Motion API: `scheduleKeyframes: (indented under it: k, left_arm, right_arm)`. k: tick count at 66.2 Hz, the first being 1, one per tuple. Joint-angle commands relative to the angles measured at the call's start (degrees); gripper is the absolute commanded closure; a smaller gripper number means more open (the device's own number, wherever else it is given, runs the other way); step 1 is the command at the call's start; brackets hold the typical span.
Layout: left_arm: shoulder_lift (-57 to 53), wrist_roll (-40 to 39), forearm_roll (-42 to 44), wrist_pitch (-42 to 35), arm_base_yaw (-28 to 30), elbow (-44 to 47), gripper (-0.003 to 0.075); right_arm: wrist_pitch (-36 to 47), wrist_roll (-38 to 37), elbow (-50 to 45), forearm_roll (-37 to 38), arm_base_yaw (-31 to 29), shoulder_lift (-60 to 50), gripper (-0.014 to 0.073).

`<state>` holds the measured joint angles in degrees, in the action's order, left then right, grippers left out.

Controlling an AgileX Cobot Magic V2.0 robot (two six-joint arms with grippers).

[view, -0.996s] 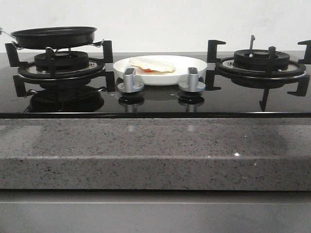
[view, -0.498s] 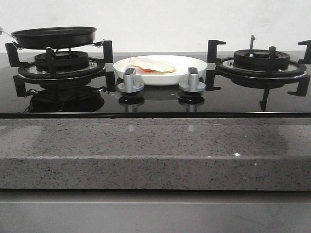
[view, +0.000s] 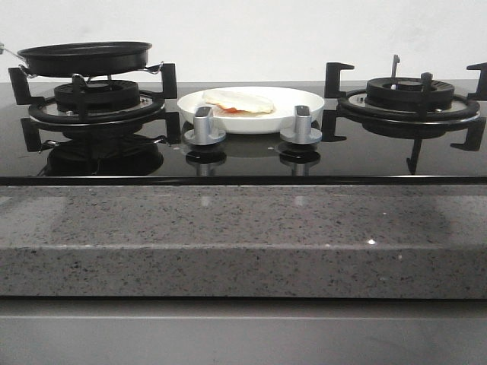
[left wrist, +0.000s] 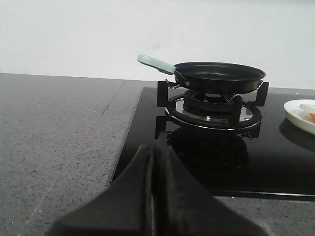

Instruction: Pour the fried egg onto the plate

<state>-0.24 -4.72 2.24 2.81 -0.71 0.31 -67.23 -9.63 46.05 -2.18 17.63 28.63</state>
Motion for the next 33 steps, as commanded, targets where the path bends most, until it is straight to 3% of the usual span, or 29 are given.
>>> scheduleKeyframes:
  k: [1, 14, 33]
  left_arm:
    - [-0.8, 0.0, -0.4, -4.8, 0.0, 0.3, 0.074]
    - [-0.8, 0.0, -0.4, -4.8, 0.0, 0.3, 0.074]
    - [-0.8, 0.0, -0.4, -4.8, 0.0, 0.3, 0.074]
  right_arm:
    - [3.1, 0.7, 1.3, 0.7, -0.2, 0.4, 0.0662]
    - [6.5, 0.7, -2.6, 4.8, -3.3, -5.5, 0.0662]
    - [35.7, 6.6, -21.2, 4.1, -11.9, -18.4, 0.066]
